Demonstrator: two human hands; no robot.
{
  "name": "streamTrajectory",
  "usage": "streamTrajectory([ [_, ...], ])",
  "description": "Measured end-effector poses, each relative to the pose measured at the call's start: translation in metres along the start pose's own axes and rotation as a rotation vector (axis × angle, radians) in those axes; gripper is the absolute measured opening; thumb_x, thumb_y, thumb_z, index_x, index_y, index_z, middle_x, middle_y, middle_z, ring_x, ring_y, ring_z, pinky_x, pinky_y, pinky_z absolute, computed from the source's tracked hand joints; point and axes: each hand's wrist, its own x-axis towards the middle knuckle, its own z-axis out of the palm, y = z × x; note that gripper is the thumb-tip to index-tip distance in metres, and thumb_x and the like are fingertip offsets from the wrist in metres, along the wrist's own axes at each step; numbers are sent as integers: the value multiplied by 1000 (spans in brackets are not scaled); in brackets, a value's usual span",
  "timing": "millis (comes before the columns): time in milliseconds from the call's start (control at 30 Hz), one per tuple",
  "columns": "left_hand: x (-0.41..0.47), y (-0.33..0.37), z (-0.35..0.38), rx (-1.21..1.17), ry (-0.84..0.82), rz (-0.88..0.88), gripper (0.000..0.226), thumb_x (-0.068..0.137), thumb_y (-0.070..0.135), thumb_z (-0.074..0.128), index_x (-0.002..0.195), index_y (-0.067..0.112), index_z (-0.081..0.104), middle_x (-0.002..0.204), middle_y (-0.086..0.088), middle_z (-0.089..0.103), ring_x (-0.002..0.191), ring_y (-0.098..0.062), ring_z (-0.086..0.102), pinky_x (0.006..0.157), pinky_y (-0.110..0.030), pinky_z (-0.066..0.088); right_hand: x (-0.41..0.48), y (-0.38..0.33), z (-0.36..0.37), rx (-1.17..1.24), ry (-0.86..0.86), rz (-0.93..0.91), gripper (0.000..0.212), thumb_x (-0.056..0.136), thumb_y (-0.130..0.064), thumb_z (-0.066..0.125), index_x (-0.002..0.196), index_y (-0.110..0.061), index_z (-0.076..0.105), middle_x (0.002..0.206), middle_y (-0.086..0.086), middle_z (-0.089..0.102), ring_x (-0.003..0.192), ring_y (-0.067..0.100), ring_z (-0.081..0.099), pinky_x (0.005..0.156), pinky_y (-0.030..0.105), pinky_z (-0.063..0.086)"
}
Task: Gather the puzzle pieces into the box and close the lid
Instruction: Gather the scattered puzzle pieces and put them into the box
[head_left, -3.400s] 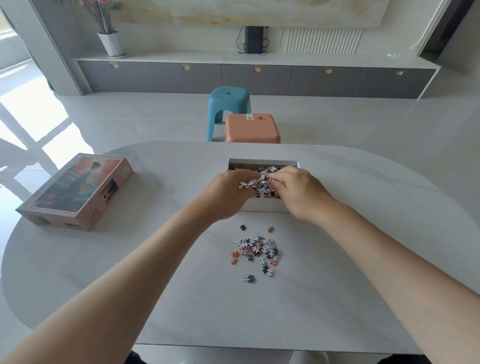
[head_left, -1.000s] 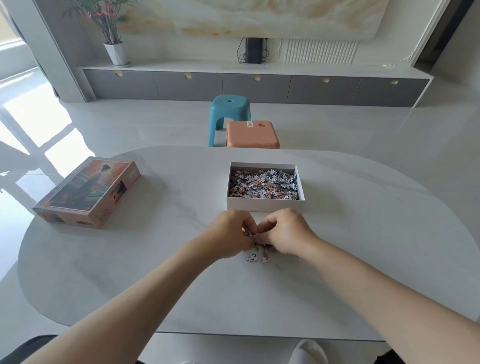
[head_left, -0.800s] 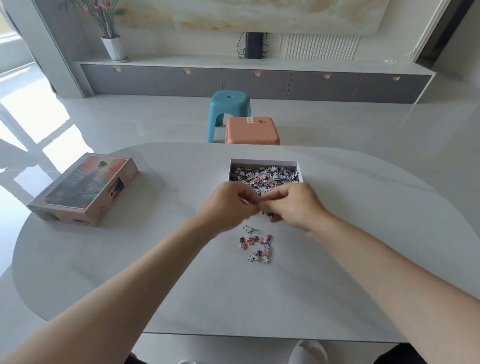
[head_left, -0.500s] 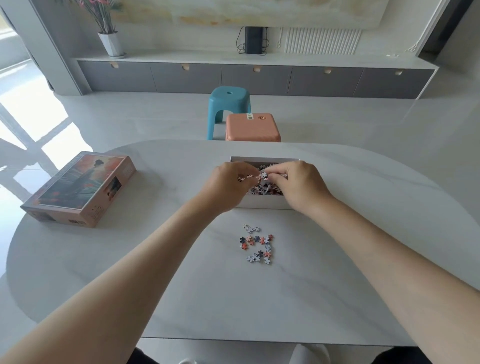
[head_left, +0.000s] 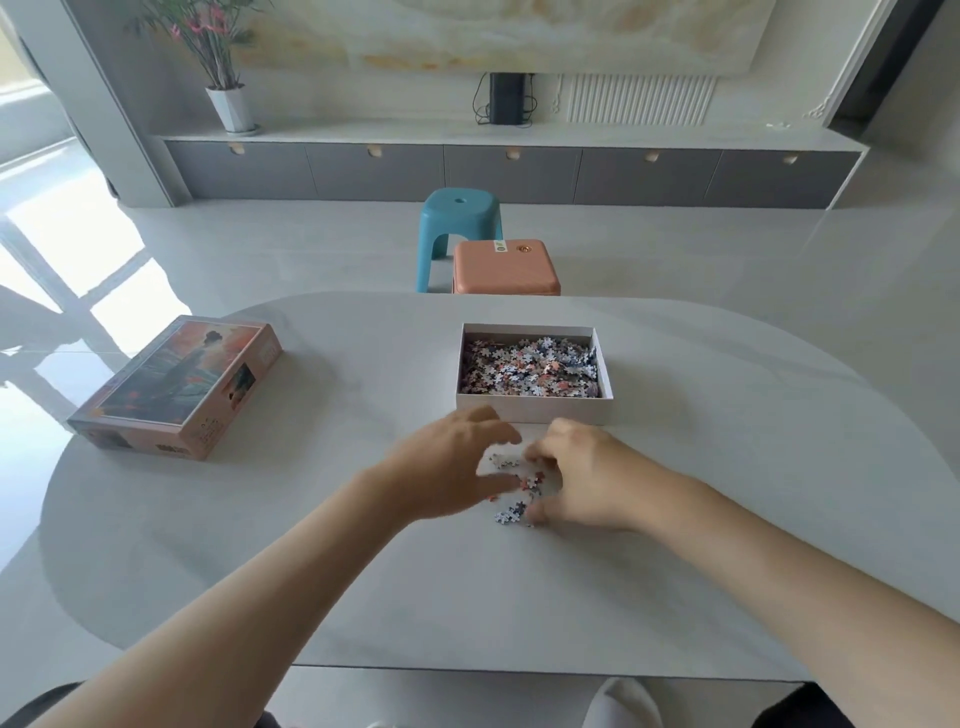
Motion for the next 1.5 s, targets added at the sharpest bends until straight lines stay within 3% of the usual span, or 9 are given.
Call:
streamTrajectory([
  [100, -9, -1, 11, 101, -101, -37, 70, 74, 64, 65, 134, 30, 49, 123, 7, 43, 116, -11, 37, 93, -27, 39, -1, 3, 9, 91, 78, 2, 40, 74, -41, 80, 106, -20, 71, 103, -1, 59, 98, 18, 58, 86, 28, 46],
  [267, -8, 7, 18, -86, -5, -1, 36, 80, 32, 72, 114, 24, 67, 97, 4, 52, 94, -12, 50, 87, -28, 44, -2, -3, 12, 206, 149, 18, 13, 81, -28, 75, 91, -20, 76, 85, 2, 69, 81, 19, 63, 74, 34, 51],
  [400, -8, 5, 12, -84, 4, -63, 47, 81, 48, 68, 121, 23, 63, 105, 4, 57, 97, -13, 54, 90, -31, 46, -2, 1, 6, 250, 116, 76, 28, 74, -43, 80, 93, -26, 70, 87, -5, 64, 83, 15, 60, 68, 27, 44],
  [567, -12, -1, 8, -49, -50, -141, 47, 75, 41, 75, 119, 28, 65, 101, 7, 51, 97, -11, 51, 88, -24, 42, -3, 1, 14, 191, 175, 67, 41, 71, -36, 78, 59, -11, 49, 73, 8, 53, 66, 21, 46, 58, 33, 35],
  [733, -6, 9, 11, -116, 2, -175, 23, 75, 32, 76, 97, 26, 74, 83, 2, 61, 78, -5, 51, 75, -24, 45, -1, -7, 15, 265, 164, 59, 21, 77, -23, 78, 62, -16, 65, 58, -1, 53, 57, 13, 43, 49, 22, 30],
  [800, -5, 7, 12, -119, -4, -198, 27, 74, 31, 77, 99, 23, 71, 83, 6, 58, 74, -5, 50, 70, -20, 41, 0, -7, 14, 282, 180, 82, 10, 76, -25, 80, 73, -20, 72, 69, -4, 64, 65, 11, 54, 56, 19, 37],
  [967, -2, 7, 12, -126, -44, -197, 31, 74, 28, 79, 102, 23, 67, 97, 5, 53, 75, -7, 51, 74, -18, 40, 5, -10, 11, 303, 143, 102, 27, 73, -26, 82, 98, -21, 74, 91, -4, 71, 84, 13, 63, 67, 18, 42],
  [1367, -1, 12, 15, -153, -43, -193, 24, 76, 21, 76, 98, 16, 68, 81, 6, 57, 79, -9, 49, 70, -20, 39, 13, -15, 5, 285, 74, 189, 11, 75, -26, 79, 85, -26, 75, 79, -10, 66, 71, 10, 60, 53, 17, 39],
  [1500, -2, 12, 17, -169, -18, -232, 21, 74, 21, 78, 92, 19, 66, 83, 9, 51, 78, -8, 48, 63, -10, 35, 14, -17, 3, 274, 57, 178, 7, 73, -21, 78, 76, -25, 74, 81, -8, 70, 72, 13, 63, 53, 18, 40],
])
